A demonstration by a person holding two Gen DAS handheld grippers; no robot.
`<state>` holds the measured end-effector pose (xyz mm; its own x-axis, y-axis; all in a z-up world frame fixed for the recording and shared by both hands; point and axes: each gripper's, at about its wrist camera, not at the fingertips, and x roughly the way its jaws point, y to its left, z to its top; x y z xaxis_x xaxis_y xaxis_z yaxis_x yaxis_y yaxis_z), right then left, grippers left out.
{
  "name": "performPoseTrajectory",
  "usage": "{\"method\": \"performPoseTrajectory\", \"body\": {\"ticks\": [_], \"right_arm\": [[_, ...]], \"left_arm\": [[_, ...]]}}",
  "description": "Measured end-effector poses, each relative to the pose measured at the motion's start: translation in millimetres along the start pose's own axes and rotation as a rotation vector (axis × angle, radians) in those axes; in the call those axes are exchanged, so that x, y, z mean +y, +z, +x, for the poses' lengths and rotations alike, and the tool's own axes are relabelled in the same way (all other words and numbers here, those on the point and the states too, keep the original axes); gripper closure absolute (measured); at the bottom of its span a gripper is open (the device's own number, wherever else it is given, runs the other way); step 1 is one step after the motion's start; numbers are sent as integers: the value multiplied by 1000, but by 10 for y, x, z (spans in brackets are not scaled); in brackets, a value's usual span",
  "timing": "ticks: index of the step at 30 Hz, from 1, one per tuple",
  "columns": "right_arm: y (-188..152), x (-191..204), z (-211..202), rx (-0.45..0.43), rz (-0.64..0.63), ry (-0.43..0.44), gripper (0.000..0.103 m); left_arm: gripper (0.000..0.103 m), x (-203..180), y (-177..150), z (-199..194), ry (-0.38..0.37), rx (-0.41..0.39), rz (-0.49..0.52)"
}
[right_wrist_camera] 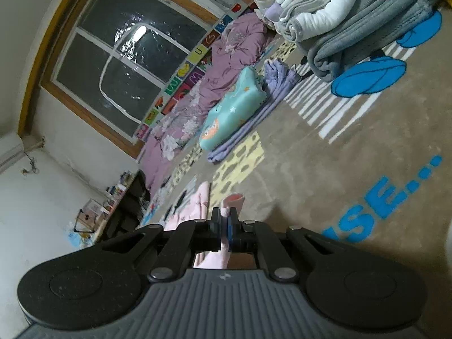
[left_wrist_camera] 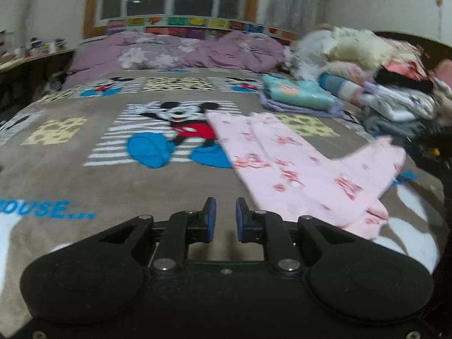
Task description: Fold clothes
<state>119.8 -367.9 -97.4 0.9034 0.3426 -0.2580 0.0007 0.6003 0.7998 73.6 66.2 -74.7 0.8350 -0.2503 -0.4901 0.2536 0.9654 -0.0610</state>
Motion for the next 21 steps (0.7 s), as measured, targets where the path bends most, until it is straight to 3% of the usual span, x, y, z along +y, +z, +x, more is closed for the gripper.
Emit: {"method": "performPoseTrajectory", "body": {"ticks": [4, 7, 9, 13, 17, 21], "right_arm": [[7, -45, 8, -19, 9, 19, 97], [0, -127, 39, -19, 21, 22, 97], [-43, -229, 91, 15, 57, 18, 97], [-132, -379, 97, 40, 123, -21, 97], [-131, -366, 183, 63, 102, -6, 95], [-142, -331, 271, 93, 79, -7, 94]], "left_arm": [[92, -320, -50, 144, -65, 26, 104], [89, -544, -192, 363, -55, 155, 245], [89, -546, -148, 326, -57, 153, 249], [87, -326, 26, 231, -41, 111, 132], [87, -157, 350, 391, -10, 78, 40], [87, -134, 727, 817, 5, 83, 107]]}}
